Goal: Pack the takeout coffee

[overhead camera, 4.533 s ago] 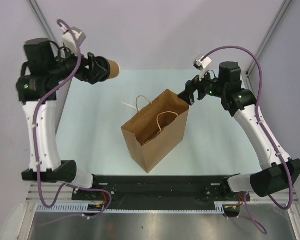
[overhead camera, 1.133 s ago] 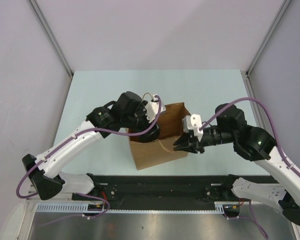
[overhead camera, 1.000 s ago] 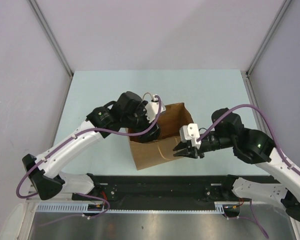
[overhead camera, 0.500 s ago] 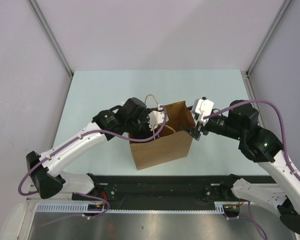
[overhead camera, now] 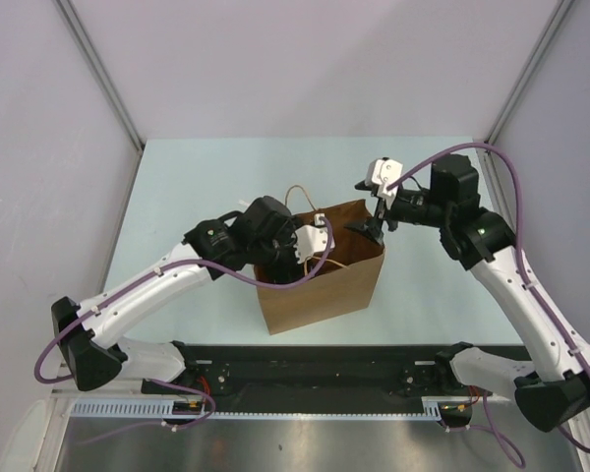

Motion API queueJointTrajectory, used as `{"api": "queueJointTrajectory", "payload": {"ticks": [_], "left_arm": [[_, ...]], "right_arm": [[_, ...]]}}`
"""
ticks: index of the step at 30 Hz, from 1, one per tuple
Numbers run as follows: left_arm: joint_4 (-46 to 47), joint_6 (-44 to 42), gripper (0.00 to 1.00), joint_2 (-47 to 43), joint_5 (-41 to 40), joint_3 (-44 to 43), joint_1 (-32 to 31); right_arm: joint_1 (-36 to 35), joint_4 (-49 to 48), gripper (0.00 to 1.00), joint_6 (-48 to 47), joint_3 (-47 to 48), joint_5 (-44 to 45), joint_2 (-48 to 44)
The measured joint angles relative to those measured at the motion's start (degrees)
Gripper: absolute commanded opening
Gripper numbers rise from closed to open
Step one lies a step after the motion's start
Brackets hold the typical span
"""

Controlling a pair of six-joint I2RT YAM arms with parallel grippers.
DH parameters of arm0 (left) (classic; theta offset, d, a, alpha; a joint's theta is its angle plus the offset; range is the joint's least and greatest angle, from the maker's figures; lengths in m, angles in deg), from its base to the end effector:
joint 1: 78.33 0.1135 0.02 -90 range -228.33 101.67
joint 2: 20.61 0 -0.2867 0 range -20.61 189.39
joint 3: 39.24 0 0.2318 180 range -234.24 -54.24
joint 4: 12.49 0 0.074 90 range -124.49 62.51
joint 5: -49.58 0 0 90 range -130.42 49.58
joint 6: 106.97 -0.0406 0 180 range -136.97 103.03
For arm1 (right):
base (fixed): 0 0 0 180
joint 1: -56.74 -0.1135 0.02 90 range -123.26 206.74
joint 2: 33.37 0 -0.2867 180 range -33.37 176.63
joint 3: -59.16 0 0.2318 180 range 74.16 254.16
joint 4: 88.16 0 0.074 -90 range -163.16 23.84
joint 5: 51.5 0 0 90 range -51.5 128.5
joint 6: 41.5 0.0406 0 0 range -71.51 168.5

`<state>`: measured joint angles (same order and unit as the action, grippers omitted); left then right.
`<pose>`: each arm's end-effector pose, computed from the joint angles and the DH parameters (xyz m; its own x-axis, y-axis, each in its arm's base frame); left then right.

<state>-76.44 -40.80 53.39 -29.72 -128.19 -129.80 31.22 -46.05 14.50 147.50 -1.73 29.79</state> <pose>0.1434 -0.1922 0.3629 -0.0888 0.7489 -0.6567 0.9625 0.2342 0.1369 0.1699 0.1102 0.4374 0.2779 -0.3404 -0.8983 -0.8819 0.2803 -0.3790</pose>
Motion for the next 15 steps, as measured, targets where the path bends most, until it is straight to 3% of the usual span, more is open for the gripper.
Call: {"api": "queueJointTrajectory", "payload": {"ticks": [8, 11, 14, 15], "left_arm": [[0.5, -1.7, 0.07, -0.6, -1.6, 1.0, -1.2], [0.5, -2.1, 0.07, -0.6, -2.0, 1.5, -1.3], [0.6, -2.2, 0.06, -0.7, -2.7, 1.8, -1.4], [0.6, -2.2, 0.06, -0.7, -3.0, 1.9, -1.4]], "right_arm": [[-2.1, -0.6, 0.84, -7.3, 0.2, -4.7, 5.9], [-4.0, -0.8, 0.75, -10.4, 1.1, -5.4, 8.6], [-5.4, -0.4, 0.56, -13.3, 2.3, -5.8, 10.9], [-5.7, -0.1, 0.42, -14.3, 2.7, -5.8, 11.5]]}}
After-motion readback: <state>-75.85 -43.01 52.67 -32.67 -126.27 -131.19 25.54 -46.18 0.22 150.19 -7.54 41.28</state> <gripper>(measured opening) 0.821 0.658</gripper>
